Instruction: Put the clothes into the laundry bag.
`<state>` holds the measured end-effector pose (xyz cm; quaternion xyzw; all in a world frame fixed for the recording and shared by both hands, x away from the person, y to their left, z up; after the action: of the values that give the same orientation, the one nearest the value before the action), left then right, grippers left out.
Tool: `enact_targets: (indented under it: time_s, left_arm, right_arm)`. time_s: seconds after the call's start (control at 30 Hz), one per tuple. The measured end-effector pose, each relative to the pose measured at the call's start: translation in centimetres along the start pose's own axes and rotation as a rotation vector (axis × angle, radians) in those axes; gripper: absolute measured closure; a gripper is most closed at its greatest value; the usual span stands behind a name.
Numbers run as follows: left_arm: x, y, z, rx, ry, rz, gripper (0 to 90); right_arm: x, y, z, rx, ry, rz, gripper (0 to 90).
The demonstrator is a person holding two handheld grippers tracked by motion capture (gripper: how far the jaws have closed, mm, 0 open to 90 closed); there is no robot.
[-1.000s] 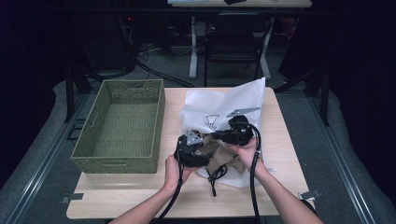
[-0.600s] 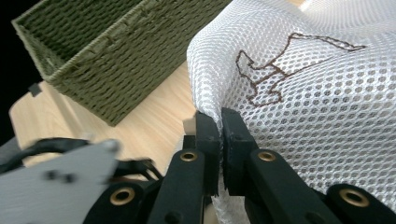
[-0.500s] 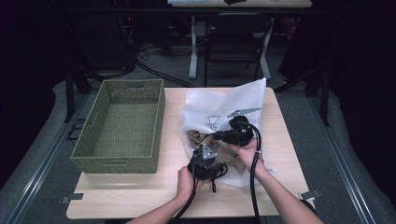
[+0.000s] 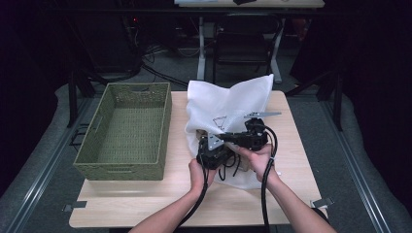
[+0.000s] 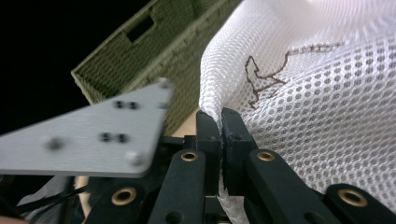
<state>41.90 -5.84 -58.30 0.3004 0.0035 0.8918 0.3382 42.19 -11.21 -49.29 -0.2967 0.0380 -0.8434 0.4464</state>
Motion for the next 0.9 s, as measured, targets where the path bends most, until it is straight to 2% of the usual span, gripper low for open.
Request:
enact_targets:
  time_s: [0.03,0.1,0.13,0.17,0.27,0.37,0.47,0.53,0.6,0.67,0.7,0.77,0.8,0.9]
  left_arm:
    - [-1.0,-0.5,-0.9,0.007,-0.043,-0.006,74.2]
    - [-1.1,-0.6,-1.2,0.017,-0.051,-0.021,69.0]
    - [-1.0,-0.6,-1.4,0.004,-0.057,-0.028,69.0]
    - [-0.6,-0.5,-1.6,-0.008,-0.076,-0.045,65.6]
    - [1.3,-0.5,-1.3,-0.035,-0.070,-0.047,49.4]
    - [3.3,-1.3,-0.9,-0.018,-0.047,-0.019,41.2]
    - [4.6,-2.8,-0.8,-0.015,-0.053,0.041,38.6]
    - [4.7,-4.1,-0.9,0.008,-0.071,0.096,37.8]
    - [4.3,-5.4,-1.0,0.047,-0.075,0.134,38.9]
    - [3.5,-6.1,-1.1,0.087,-0.088,0.143,39.8]
    - [3.0,-6.2,-1.2,0.096,-0.082,0.145,42.2]
    - [2.0,-6.1,-1.4,0.074,-0.085,0.141,44.3]
    - [1.7,-6.0,-1.4,0.077,-0.075,0.131,48.4]
    - [1.1,-5.9,-0.9,0.086,-0.015,0.148,68.8]
  right_arm:
    - [-0.3,0.5,-0.6,-0.008,-0.021,-0.014,87.6]
    - [-0.5,0.8,-0.8,-0.016,-0.035,-0.021,87.5]
    - [-0.6,1.1,-1.0,-0.017,-0.042,-0.028,87.4]
    - [-0.6,1.3,-1.2,-0.020,-0.049,-0.025,87.3]
    - [-0.5,1.5,-1.2,-0.005,-0.061,-0.037,87.0]
    - [-0.5,1.5,-1.1,0.021,-0.064,-0.052,86.9]
    - [-0.5,1.3,-0.9,0.037,-0.062,-0.058,87.0]
    - [-0.6,1.2,-0.9,0.039,-0.061,-0.058,87.0]
    - [-0.7,1.1,-0.8,0.047,-0.058,-0.061,87.1]
    - [-0.8,0.9,-0.8,0.052,-0.063,-0.057,87.1]
    - [-0.8,0.8,-0.7,0.051,-0.060,-0.051,87.1]
    - [-0.9,0.8,-0.7,0.051,-0.059,-0.049,87.1]
    - [-0.9,0.7,-0.7,0.050,-0.057,-0.044,87.1]
    - [-0.9,0.5,-0.7,0.038,-0.048,-0.028,87.3]
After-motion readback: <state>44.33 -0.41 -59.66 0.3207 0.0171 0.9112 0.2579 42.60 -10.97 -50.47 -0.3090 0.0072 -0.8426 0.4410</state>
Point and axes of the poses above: each handheld gripper's, and its own axes: x roughly backward along the jaws, z roughly out of its top, y roughly to its right, the point moved 8 cm from there along -x, roughly forward along the jaws, and after that the axes turned 8 degrees about x, right-handed, at the moved point
